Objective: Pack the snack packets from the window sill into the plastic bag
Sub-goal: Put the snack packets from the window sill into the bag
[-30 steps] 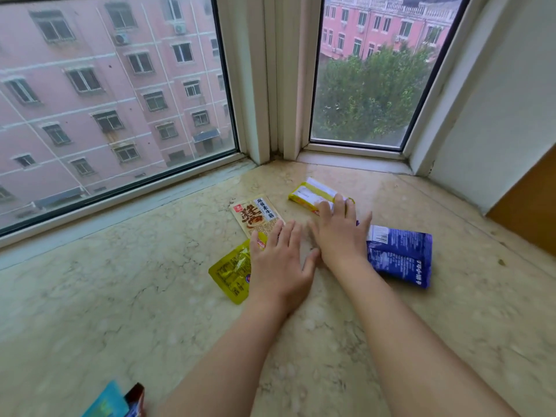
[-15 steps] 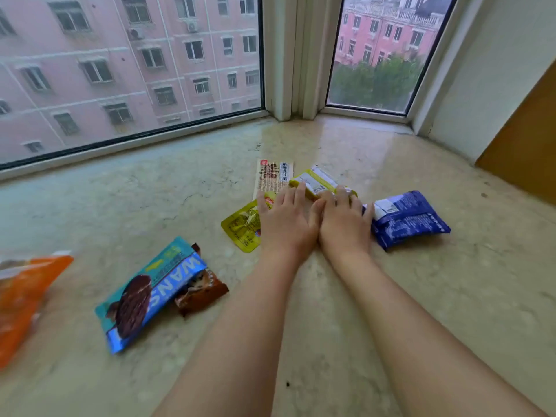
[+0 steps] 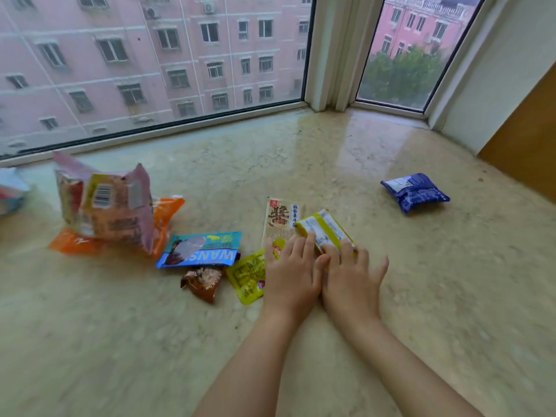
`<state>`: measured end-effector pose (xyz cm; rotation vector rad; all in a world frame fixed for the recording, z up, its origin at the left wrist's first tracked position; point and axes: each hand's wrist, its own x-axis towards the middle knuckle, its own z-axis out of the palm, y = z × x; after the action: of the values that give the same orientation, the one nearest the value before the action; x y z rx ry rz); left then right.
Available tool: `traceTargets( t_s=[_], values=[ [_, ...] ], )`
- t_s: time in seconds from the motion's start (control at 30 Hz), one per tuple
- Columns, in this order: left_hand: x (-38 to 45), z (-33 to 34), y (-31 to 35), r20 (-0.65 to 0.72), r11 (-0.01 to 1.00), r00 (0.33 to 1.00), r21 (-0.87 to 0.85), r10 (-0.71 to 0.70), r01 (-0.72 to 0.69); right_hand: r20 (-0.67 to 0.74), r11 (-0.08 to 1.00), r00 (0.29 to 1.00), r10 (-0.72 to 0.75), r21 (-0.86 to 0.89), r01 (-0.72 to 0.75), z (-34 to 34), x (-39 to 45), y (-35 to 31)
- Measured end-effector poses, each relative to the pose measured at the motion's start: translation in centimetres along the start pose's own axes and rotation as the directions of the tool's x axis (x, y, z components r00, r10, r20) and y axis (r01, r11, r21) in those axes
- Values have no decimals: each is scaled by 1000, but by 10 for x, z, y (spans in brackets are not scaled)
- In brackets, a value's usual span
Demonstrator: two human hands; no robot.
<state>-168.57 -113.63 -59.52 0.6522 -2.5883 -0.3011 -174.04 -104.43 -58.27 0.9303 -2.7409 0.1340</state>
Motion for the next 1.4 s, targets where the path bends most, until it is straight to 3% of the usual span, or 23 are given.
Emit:
traceTargets(
  t_s=[0.17,0.23,0.33,0.4,0.53,0.63,0.73,0.9,1.13,1.4],
  values=[
    [-27,-12,-1,-167,998,984,-14,62,-66,-34,989,998,54,140,-48,-18,-8,-9],
    [-23,-12,-1,-239,1000,971,-25,11,-17,64,956,993,100,270,-113,-26,2,-11],
    [-17,-12,-6,-238,986,958,-84,-162,146,317,854,940,126,448,-266,-36,20,-10],
    [-15,-13,-11,-169,949,938,-148,-301,278,371,835,917,146,451,-315,-41,26,-10],
    [-8,-24,-14,57,917,919,-61,-390,393,431,789,885,178,475,-390,-38,27,-7],
    [3,-35,-14,269,882,858,-57,-438,468,478,710,862,168,548,-442,-38,24,-2],
    [12,-45,-15,280,864,862,-163,-422,476,484,661,861,160,595,-457,-46,22,1],
    [30,-65,-36,562,636,715,-383,-416,670,564,548,821,90,660,-514,-62,17,11],
    [29,-76,-38,603,543,761,-567,-239,619,629,483,777,-3,681,-550,-78,6,31],
    [10,-110,-43,501,381,833,-741,-234,552,583,349,813,-5,763,-545,-105,-7,20]
  ],
)
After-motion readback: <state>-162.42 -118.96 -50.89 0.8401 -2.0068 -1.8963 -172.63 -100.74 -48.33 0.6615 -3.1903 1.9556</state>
